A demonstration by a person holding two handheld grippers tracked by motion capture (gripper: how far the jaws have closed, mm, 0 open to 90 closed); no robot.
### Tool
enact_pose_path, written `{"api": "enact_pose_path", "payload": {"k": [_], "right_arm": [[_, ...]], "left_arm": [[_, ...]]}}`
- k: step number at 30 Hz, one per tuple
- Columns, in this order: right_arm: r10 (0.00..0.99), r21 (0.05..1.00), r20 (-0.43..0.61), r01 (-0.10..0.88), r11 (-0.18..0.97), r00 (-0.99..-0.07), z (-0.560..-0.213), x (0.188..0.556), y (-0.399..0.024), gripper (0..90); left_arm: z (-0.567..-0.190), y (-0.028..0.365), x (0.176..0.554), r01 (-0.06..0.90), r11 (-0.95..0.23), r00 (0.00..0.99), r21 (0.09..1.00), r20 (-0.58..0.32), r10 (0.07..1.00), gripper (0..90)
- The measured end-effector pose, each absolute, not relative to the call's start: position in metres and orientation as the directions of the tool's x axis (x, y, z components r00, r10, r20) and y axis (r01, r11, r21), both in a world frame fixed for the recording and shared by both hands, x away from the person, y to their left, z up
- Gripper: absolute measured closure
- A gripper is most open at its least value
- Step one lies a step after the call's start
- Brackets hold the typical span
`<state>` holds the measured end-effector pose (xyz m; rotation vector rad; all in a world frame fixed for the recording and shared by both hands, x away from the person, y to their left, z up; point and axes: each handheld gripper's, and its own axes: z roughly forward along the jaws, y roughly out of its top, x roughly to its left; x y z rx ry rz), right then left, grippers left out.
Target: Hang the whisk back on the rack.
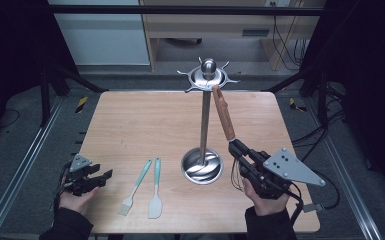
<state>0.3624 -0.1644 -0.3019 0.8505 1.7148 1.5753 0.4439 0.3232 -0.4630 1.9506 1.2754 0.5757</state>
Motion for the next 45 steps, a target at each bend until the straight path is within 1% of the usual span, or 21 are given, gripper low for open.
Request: {"api": "enact_pose_path", "payload": {"k": [12,27,33,36,38,45], "right_arm": [[0.827,0.992,-0.05,0.07,0.108,-0.56,-0.315,0.379,-0.151,81.0],[0.849,0.983,-0.083,0.097,0.156,-0.521,-0.315,0.399,-0.131,81.0],[0.878,0.974,-0.114,0.123,0.192,-0.466,-0.312,0.405,-0.12,81.0],[0.888,0.968,-0.11,0.154,0.198,-0.447,-0.315,0.41,-0.117,80.8],[0.891,0.969,-0.108,0.153,0.193,-0.441,-0.316,0.412,-0.117,80.7],[0.884,0.973,-0.091,0.149,0.177,-0.459,-0.317,0.418,-0.118,79.6]], "left_arm": [[-0.463,0.323,0.444,0.588,-0.248,0.41,0.77,-0.019,0.912,43.2],[-0.464,0.323,0.445,0.589,-0.249,0.409,0.769,-0.019,0.912,43.1],[-0.464,0.323,0.444,0.589,-0.249,0.41,0.769,-0.02,0.912,43.1],[-0.464,0.323,0.444,0.59,-0.248,0.41,0.769,-0.02,0.912,43.1],[-0.464,0.323,0.444,0.59,-0.249,0.411,0.768,-0.02,0.911,43.1],[-0.464,0.323,0.444,0.59,-0.249,0.411,0.768,-0.02,0.911,43.0]]}}
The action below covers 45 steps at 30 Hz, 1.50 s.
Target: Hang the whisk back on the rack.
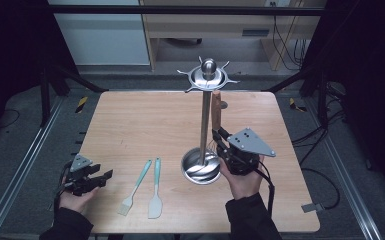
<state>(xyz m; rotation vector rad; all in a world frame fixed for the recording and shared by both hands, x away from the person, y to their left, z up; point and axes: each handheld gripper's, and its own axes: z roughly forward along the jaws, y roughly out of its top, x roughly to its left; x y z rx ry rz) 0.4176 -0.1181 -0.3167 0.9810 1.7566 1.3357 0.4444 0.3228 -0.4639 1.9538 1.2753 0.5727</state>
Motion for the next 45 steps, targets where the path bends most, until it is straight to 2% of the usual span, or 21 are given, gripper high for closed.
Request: {"api": "enact_pose_path", "payload": {"k": [7,15,23,31,35,41,45], "right_arm": [[0.871,0.975,-0.073,0.148,0.164,-0.486,-0.317,0.42,-0.121,77.8],[0.842,0.981,-0.076,0.112,0.159,-0.534,-0.317,0.414,-0.125,67.8],[0.821,0.988,-0.066,0.077,0.132,-0.567,-0.312,0.4,-0.136,65.3],[0.834,0.99,-0.063,0.07,0.121,-0.549,-0.308,0.392,-0.151,73.9],[0.838,0.99,-0.045,0.085,0.109,-0.544,-0.306,0.393,-0.158,79.6],[0.841,0.991,-0.032,0.091,0.096,-0.539,-0.302,0.394,-0.165,88.3],[0.84,0.992,-0.023,0.092,0.086,-0.542,-0.299,0.396,-0.167,90.0]], "left_arm": [[-0.464,0.323,0.444,0.59,-0.251,0.413,0.767,-0.019,0.911,43.0],[-0.464,0.322,0.444,0.587,-0.255,0.418,0.769,-0.019,0.908,43.2],[-0.464,0.321,0.444,0.572,-0.271,0.43,0.774,-0.002,0.903,45.2],[-0.466,0.318,0.443,0.528,-0.311,0.472,0.79,0.031,0.881,52.0],[-0.467,0.318,0.443,0.509,-0.315,0.488,0.801,0.033,0.872,52.1],[-0.467,0.317,0.442,0.529,-0.306,0.484,0.792,0.015,0.875,52.1],[-0.466,0.318,0.442,0.535,-0.297,0.477,0.791,0.007,0.879,50.6]]}}
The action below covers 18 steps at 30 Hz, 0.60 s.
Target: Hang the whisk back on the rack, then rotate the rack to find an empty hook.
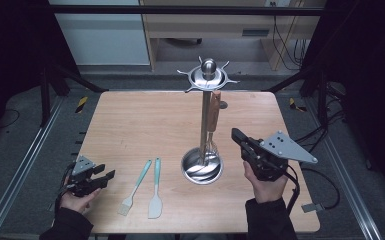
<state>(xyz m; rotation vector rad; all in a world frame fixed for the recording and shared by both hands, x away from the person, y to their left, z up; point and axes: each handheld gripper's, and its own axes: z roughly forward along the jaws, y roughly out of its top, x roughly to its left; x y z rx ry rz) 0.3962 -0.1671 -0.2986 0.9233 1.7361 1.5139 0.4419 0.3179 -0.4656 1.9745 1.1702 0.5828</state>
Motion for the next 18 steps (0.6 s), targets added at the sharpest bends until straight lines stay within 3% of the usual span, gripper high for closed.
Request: {"api": "enact_pose_path", "payload": {"k": [18], "right_arm": [[0.857,0.999,-0.018,0.033,0.041,-0.515,-0.259,0.411,-0.171,90.0]], "left_arm": [[-0.467,0.318,0.444,0.571,-0.283,0.465,0.77,-0.02,0.885,41.9]]}}
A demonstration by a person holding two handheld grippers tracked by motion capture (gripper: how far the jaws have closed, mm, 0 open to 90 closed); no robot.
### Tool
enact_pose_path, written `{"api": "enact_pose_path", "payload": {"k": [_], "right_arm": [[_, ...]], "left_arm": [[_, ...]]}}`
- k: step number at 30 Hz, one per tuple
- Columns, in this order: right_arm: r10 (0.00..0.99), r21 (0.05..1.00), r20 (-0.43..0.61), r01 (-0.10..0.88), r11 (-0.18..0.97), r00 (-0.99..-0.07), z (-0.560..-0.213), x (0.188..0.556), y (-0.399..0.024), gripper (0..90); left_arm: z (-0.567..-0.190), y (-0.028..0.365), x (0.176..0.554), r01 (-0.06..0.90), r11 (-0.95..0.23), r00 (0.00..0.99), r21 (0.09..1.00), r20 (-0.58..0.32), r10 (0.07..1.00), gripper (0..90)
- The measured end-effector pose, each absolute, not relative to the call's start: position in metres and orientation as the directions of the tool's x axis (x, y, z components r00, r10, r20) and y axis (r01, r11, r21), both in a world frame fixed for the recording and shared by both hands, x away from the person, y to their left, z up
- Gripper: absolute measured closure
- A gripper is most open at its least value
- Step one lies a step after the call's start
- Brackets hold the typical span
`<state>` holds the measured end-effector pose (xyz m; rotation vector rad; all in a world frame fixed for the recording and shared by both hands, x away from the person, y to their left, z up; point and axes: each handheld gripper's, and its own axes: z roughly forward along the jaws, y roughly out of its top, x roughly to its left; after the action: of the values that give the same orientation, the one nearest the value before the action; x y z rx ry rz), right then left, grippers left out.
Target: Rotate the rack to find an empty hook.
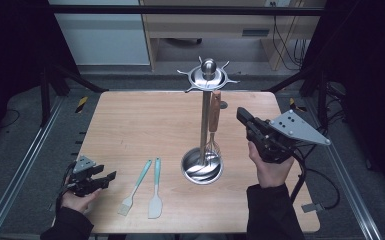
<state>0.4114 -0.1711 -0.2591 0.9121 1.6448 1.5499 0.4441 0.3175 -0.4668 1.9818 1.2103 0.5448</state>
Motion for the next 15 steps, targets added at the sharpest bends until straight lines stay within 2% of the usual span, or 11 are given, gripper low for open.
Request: {"api": "enact_pose_path", "payload": {"k": [10,15], "right_arm": [[0.865,0.999,-0.03,0.012,0.041,-0.501,-0.233,0.432,-0.169,90.0],[0.869,1.0,-0.003,0.021,0.015,-0.495,-0.225,0.441,-0.174,90.0]], "left_arm": [[-0.467,0.318,0.444,0.577,-0.283,0.457,0.766,-0.016,0.89,41.8],[-0.467,0.317,0.444,0.576,-0.287,0.458,0.765,-0.012,0.889,42.0]]}}
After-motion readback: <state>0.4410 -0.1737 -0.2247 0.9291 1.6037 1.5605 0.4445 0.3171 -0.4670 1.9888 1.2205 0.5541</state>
